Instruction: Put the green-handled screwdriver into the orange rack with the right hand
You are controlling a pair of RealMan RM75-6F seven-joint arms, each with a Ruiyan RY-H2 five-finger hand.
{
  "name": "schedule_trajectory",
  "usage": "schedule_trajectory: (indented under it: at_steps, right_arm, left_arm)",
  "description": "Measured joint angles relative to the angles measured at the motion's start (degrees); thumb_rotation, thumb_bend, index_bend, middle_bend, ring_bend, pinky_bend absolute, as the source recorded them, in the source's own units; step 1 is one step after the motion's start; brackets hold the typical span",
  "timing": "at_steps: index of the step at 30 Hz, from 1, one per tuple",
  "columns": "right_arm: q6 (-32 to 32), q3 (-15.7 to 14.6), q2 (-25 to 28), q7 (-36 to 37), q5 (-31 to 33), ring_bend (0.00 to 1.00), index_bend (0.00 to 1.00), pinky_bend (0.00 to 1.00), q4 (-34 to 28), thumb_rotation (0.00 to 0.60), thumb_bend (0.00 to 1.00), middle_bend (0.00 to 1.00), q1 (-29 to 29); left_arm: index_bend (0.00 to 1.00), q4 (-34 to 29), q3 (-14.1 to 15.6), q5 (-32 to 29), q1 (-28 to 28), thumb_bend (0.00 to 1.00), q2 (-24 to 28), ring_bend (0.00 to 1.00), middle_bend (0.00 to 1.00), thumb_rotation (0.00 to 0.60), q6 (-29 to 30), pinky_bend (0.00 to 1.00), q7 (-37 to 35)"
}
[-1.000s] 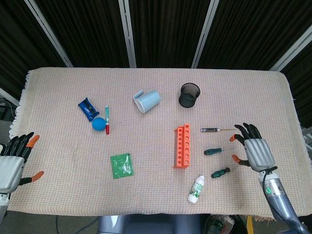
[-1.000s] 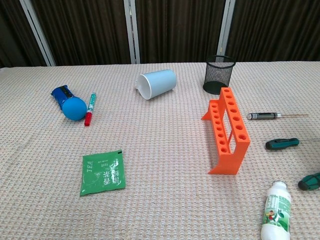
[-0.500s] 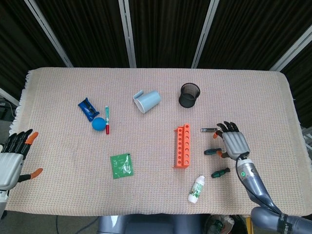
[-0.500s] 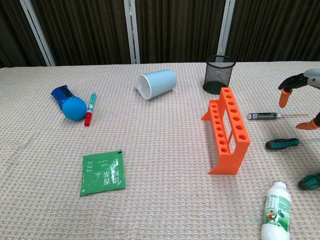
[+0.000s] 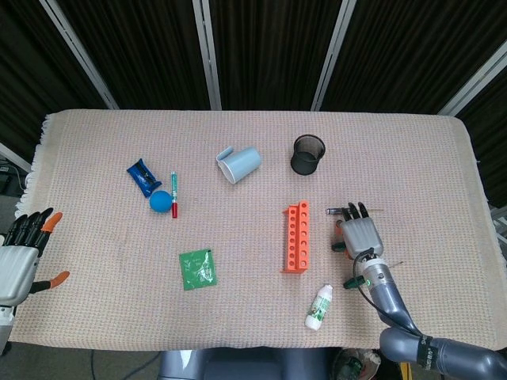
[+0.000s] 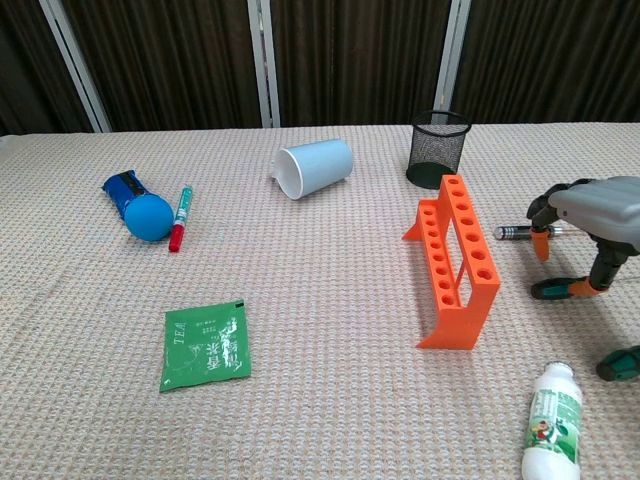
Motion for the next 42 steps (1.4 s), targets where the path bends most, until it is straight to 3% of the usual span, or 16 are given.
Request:
schedule_trajectory:
  at_steps: [13, 42]
  right_arm:
    - [1.40, -1.70, -2.78, -5.88, 4.84, 0.00, 0.47, 0.00, 0.87, 0.600, 0.18, 0.14, 2.39]
    - [0.85, -2.57, -4.00, -5.04, 7.95, 0.00, 0.53, 0.00, 2.47, 0.600, 0.21, 0.18, 4.90]
  left_arm:
    - [0.06, 1.01, -0.01, -0.72, -0.23, 0.04, -0.51, 0.00, 0.00, 0.600, -0.43, 0.00, -0.86]
    - [0.06, 1.77, -0.04, -1.75, -0.72, 0.04, -0.95, 0.00, 0.00, 0.600, -1.04, 0.00, -1.18]
